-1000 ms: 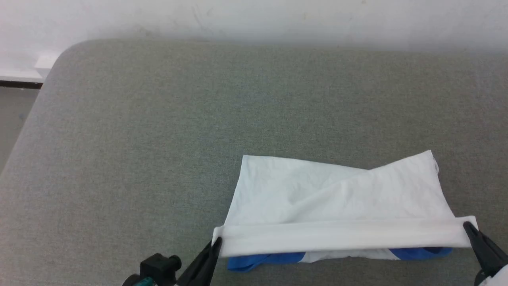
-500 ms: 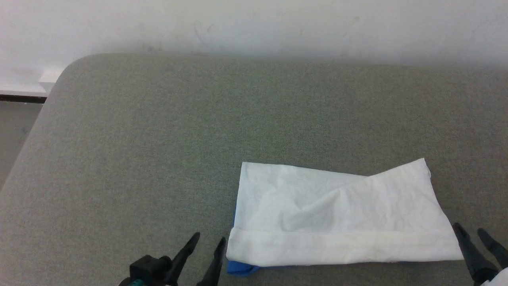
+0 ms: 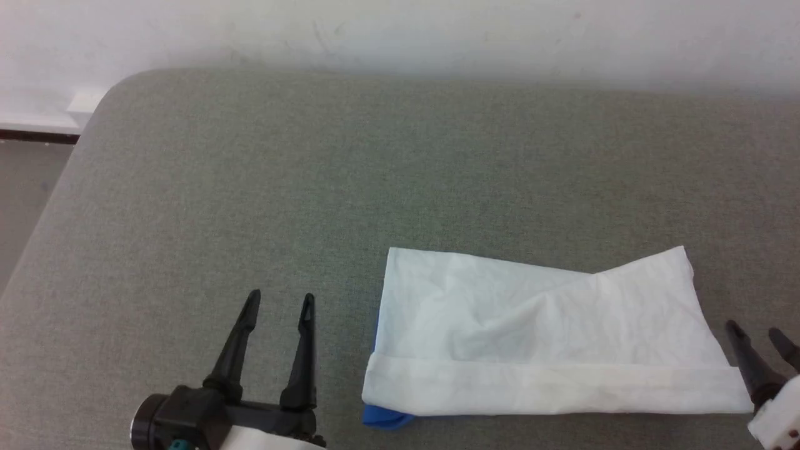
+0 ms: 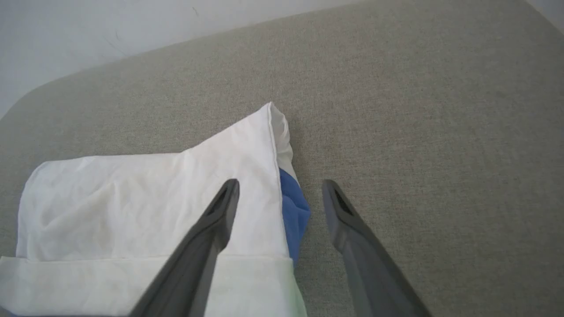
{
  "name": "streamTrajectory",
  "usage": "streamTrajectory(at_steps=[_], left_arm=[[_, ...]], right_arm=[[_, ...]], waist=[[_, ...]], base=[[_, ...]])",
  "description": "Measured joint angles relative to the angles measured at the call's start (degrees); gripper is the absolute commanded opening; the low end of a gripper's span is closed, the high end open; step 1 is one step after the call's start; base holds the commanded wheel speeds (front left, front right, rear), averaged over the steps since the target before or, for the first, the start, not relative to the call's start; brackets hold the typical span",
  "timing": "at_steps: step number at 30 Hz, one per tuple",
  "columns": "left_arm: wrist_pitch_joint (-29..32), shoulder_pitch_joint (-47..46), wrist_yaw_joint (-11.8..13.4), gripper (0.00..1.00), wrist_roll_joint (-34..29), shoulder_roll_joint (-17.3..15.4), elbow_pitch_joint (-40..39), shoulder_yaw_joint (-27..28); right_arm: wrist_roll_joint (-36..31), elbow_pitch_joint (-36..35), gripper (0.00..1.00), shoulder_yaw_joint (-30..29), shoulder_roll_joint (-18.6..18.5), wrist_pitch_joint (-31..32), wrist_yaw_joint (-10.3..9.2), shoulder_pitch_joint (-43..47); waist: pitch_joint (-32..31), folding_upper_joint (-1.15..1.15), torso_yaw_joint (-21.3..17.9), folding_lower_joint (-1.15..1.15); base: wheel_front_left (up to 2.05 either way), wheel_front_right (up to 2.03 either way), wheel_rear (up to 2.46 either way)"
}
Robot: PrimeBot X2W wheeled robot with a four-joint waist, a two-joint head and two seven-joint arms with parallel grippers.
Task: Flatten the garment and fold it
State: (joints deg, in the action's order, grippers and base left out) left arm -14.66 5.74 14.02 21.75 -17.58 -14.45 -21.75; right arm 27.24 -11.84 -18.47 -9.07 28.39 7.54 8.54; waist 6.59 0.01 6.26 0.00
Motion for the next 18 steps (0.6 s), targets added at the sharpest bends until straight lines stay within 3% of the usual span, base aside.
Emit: streamTrajectory(at_steps=[11, 18], left_arm=[[0.0, -1.1, 1.3, 1.0, -3.7, 2.9, -1.0, -1.7], [-0.1, -1.8, 1.3, 1.0, -4.1, 3.9, -1.0, -2.1]], right_arm=[[-3.9, 11.1, 1.0, 2.5, -5.3, 4.8, 0.0, -7.8], [-2.3, 14.3, 1.0, 6.2, -8.8, 8.4, 0.0, -8.6]], waist=[[4.6, 0.0, 2.8, 0.0], [6.8, 0.0, 5.1, 0.01]], base=[[0.0, 0.0, 0.0], [0.0, 0.0, 0.0]])
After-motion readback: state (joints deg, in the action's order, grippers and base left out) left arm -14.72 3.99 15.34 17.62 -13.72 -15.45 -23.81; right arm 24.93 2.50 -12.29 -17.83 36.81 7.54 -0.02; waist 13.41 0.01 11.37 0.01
